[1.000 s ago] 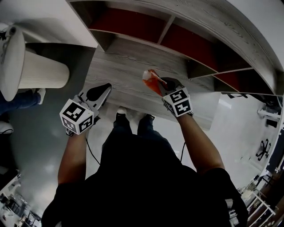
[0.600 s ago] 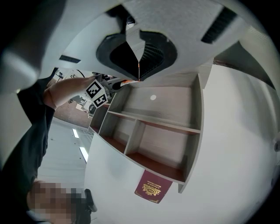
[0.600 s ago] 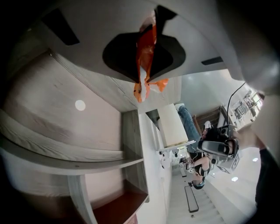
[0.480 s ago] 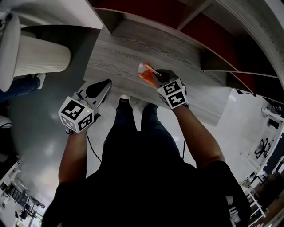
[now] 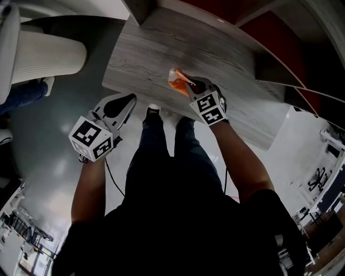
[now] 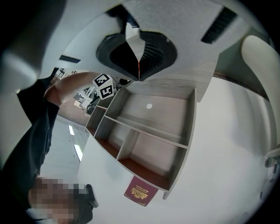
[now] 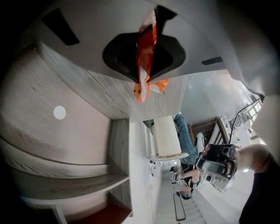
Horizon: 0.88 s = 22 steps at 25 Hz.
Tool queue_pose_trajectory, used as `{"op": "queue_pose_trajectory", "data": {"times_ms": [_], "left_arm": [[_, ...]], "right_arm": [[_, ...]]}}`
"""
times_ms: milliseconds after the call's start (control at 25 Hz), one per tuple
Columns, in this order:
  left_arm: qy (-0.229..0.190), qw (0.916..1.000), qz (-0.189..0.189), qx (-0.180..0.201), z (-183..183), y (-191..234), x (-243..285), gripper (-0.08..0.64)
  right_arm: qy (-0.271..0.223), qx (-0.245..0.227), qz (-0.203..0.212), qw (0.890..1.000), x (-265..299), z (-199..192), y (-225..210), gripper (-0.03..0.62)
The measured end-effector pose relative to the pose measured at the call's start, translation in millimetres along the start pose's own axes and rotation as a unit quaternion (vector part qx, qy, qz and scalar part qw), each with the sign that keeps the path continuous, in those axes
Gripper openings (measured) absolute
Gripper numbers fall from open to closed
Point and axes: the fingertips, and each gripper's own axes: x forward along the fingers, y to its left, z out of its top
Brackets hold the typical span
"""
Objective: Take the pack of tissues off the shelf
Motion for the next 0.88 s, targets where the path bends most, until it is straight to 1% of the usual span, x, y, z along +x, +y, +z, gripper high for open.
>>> {"op": "queue_pose_trajectory", "data": {"times_ms": [160,360,640,880], "left_arm": [[0.003,1.0,-0.001,-0.009,-7,1,3,0.02],[-0.004,0.9999,0.006,-0.008,-7,7,1,0.02],[-0.005,0.9996,-0.007,-0.027,-10,8,3,0.02],[-0.001,0.9997,-0.014,-0.022,-13,5,5,0.02]], "right_arm": [[0.003,-0.009,-0.008,1.0,9,-7,-1,0.023],[0.008,-0.02,-0.008,1.0,17,-10,5,0.023],[0.012,-0.021,-0.009,1.0,20,-14,8,0.025],[0.014,-0.021,-0.009,1.0,20,-17,8,0.028]]}}
